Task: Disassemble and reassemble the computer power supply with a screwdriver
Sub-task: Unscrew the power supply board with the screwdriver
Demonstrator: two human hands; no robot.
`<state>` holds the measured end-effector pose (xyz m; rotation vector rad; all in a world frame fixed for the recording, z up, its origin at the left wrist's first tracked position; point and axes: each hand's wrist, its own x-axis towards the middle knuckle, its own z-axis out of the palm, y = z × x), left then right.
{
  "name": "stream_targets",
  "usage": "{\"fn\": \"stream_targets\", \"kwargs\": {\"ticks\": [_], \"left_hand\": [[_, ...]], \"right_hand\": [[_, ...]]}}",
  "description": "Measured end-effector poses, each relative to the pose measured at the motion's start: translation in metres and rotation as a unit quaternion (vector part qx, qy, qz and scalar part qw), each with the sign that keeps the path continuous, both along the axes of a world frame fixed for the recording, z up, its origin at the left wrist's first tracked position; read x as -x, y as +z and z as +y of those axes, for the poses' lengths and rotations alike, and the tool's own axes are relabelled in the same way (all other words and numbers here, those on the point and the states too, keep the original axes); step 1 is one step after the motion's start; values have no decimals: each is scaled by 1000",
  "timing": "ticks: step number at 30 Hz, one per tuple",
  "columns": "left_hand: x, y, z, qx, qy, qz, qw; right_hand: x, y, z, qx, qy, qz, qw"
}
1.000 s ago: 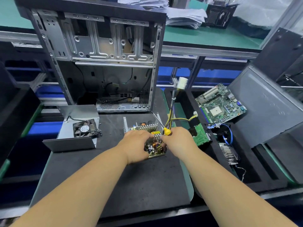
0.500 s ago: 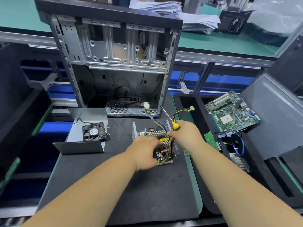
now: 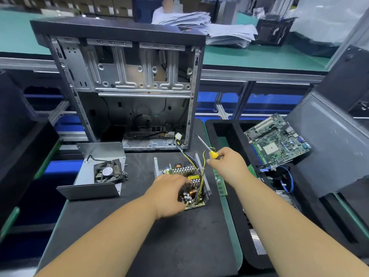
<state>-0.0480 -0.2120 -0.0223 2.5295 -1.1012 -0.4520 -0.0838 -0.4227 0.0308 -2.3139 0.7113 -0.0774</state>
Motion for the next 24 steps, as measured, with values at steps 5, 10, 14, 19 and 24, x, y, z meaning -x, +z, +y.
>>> {"fn": "stream_targets", "kwargs": {"ticks": [5,10,14,19,24], "left_hand": [[6,-6,-3,-20,2,-67,998],[9,-7,-6,-26,9,-87,996],[10,-5,-5,-18,13,-81,996],[19,-3,-6,-27,18,-118,992],[45,-6,-6,89,49,-156,983]], "right_hand": [[26,12,-3,-85,17,-19,996],[70,32,-3,-157,53,-48,985],[93,51,-1,-168,72,-46,982],[110,58,1,-126,83,-10,988],[116,53,5,-99,96,26,990]]}}
